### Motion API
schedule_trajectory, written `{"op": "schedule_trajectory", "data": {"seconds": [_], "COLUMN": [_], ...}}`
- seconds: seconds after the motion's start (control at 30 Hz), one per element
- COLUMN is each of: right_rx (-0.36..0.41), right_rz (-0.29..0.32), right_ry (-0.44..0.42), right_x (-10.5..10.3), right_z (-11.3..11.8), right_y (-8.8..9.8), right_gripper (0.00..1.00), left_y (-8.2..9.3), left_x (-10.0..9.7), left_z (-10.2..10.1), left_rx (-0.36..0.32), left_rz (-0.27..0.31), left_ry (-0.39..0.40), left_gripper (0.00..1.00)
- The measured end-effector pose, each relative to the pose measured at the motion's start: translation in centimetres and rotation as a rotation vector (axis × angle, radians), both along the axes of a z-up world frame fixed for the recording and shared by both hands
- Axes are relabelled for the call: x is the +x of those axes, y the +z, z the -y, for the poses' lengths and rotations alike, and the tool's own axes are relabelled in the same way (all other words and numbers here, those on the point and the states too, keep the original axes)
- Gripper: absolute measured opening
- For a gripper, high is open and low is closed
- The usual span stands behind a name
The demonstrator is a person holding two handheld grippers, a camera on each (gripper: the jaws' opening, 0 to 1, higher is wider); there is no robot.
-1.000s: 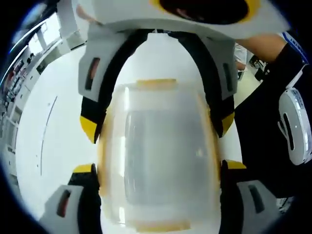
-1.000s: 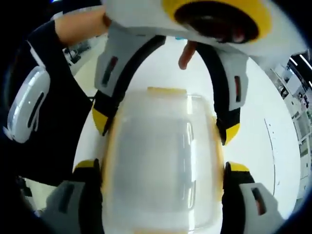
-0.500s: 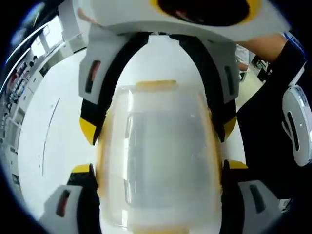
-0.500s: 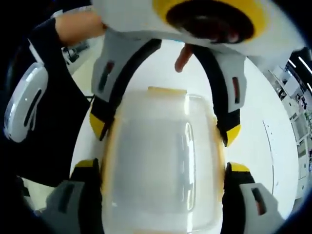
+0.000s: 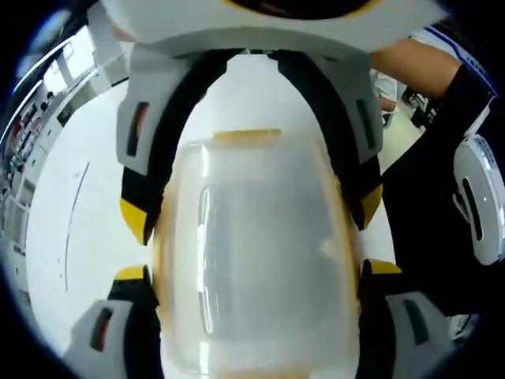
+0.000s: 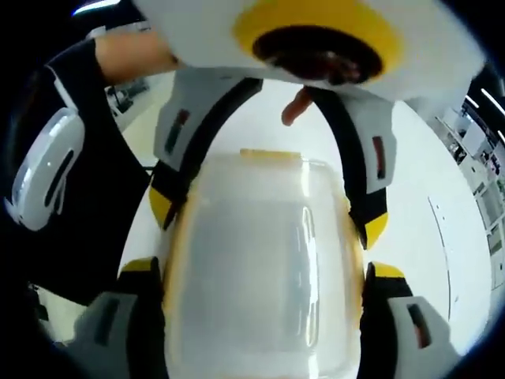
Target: Snap each plastic latch of the storage box into its locked position after aligning the lid with the box until every specified latch is closed and the lid sits flush.
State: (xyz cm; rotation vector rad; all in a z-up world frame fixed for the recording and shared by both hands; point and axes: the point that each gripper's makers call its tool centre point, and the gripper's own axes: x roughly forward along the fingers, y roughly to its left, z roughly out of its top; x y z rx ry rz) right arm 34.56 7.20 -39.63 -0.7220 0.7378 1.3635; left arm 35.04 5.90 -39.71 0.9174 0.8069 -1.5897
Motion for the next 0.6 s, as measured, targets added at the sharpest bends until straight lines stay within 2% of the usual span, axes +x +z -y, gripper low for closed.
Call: {"op": "schedule_trajectory", "data": {"seconds": [0.1, 0.17, 0.23, 0.47, 0.6], "right_rx": [0.012, 0.009, -0.004, 0.006, 0.022], "right_rz": [0.013, 0.026, 0.042, 0.051, 0.041], "right_ry": [-0.010, -0.021, -0.028, -0.032, -0.040], "right_x": [-0.2, 0.0, -0.3, -0.4, -0.3], "right_z": [-0.3, -0.3, -0.4, -0.4, -0.5], "right_y": [0.0, 0.0, -0.1, 0.7, 1.1], "right_gripper": [1.00, 1.00, 1.00, 1.00, 1.00], "left_y": [-0.3, -0.2, 0.0, 0.8, 1.2], "left_x": [-0.1, -0.2, 0.0, -0.4, -0.6], "left_z": [0.0, 0.0, 0.1, 0.1, 0.1], "left_rx": [0.053, 0.046, 0.029, 0.028, -0.016], "left_rz": [0.055, 0.057, 0.088, 0.078, 0.058], "left_ry": [0.022, 0.020, 0.023, 0.023, 0.032], "left_gripper": [1.00, 1.00, 1.00, 1.00, 1.00]}}
